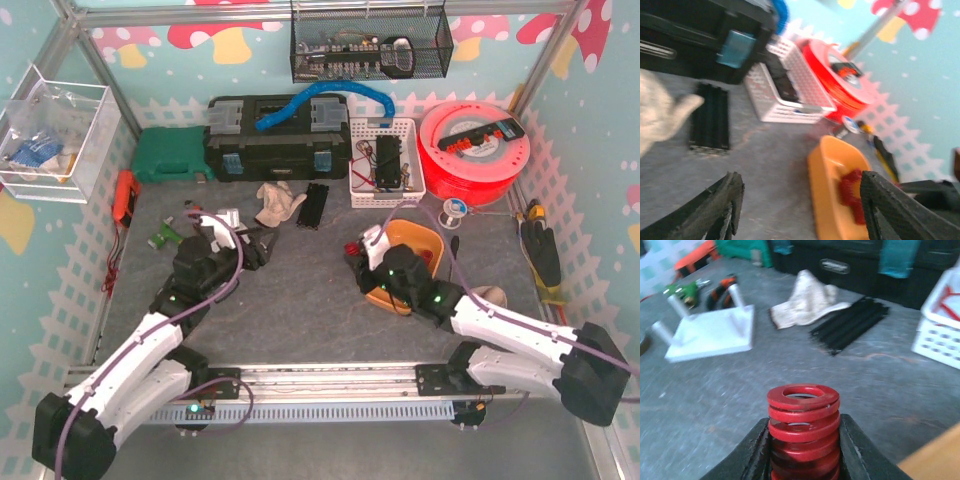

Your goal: Install the large spring

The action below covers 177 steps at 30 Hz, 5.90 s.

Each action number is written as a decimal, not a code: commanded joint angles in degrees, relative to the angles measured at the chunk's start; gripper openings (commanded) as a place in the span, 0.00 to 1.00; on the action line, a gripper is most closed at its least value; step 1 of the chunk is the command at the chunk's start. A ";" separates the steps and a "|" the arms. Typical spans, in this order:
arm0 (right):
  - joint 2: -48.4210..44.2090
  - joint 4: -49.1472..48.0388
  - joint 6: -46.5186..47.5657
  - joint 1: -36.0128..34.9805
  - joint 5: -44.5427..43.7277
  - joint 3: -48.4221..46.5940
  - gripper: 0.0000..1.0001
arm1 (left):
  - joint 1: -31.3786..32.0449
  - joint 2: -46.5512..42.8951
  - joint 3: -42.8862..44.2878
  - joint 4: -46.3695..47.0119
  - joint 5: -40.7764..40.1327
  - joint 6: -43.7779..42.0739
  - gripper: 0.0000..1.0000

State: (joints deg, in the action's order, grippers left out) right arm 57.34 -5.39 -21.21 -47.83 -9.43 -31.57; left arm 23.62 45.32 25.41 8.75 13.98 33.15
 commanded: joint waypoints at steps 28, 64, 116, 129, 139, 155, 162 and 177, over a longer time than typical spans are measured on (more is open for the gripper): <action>7.58 -34.94 19.49 -13.05 -2.28 7.18 0.11 | 16.85 17.11 12.71 -6.82 12.72 -0.47 0.60; 8.24 -28.40 21.61 -13.15 -8.43 3.39 0.83 | 16.61 12.45 13.58 -10.58 2.30 0.15 0.00; -3.24 -30.48 15.59 -10.48 -22.46 14.57 0.99 | -8.05 35.78 21.07 -7.17 -33.49 -5.61 0.00; -3.12 -30.26 15.88 -10.36 -23.26 14.52 0.98 | -8.74 39.45 22.81 -7.25 -33.32 -6.96 0.00; -2.61 -29.86 16.16 -10.27 -23.84 14.19 0.99 | -9.20 41.45 22.96 -7.74 -32.40 -6.37 0.01; -0.82 -28.25 15.24 -9.98 -24.25 13.09 0.99 | -9.38 45.40 24.19 -8.94 -30.21 -5.54 0.38; -0.43 -27.01 12.41 -9.01 -24.89 12.65 0.98 | -9.38 42.47 23.88 -10.28 -28.68 -5.05 0.55; 3.71 14.56 -21.24 5.89 -14.77 -3.15 0.96 | -2.70 25.07 13.24 3.33 -10.20 -6.94 0.99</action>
State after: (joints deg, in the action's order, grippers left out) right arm 60.38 -4.78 -31.51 -44.23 -28.99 -32.75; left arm 18.06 73.43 42.89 5.50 -3.18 27.79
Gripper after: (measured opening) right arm 0.974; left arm 0.943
